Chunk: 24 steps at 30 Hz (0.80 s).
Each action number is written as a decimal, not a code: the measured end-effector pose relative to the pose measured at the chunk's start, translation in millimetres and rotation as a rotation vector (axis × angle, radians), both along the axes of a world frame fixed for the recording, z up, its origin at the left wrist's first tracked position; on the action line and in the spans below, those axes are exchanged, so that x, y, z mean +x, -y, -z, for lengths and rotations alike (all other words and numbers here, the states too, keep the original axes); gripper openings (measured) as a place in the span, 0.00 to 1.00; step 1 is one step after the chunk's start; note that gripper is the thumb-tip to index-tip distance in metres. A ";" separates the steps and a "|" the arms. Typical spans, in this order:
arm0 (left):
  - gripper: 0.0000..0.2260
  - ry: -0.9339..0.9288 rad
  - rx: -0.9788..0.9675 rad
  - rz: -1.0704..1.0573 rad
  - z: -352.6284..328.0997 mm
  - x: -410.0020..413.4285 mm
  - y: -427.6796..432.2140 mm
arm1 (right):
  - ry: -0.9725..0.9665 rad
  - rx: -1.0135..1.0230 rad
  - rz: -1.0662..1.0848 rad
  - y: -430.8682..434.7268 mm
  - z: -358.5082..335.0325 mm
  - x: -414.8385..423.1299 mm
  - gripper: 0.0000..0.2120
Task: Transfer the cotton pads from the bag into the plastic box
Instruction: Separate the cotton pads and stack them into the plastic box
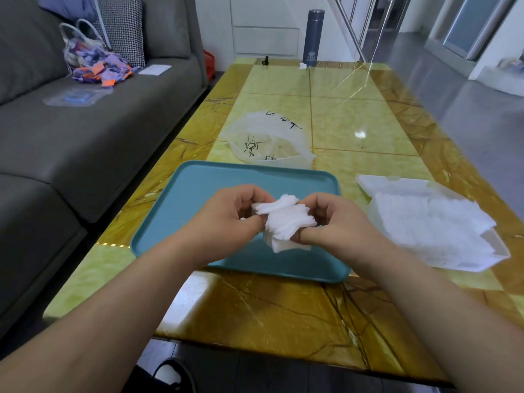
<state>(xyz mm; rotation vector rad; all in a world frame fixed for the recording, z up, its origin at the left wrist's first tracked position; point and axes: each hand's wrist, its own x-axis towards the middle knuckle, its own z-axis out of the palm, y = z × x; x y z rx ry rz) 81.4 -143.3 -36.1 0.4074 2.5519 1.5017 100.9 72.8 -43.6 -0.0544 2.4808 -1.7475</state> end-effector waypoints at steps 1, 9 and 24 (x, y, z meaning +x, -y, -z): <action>0.11 0.008 -0.002 0.007 -0.6 0.2 -0.4 | 0.003 -0.006 0.006 -0.2 0.4 0.0 0.19; 0.12 0.158 0.193 0.108 -10.7 6.6 -14.6 | -0.026 0.023 -0.113 -14.1 -13.2 12.2 0.26; 0.15 0.166 0.318 0.085 -18.3 46.6 -158.9 | -0.018 -0.110 0.127 -84.1 -35.2 62.8 0.34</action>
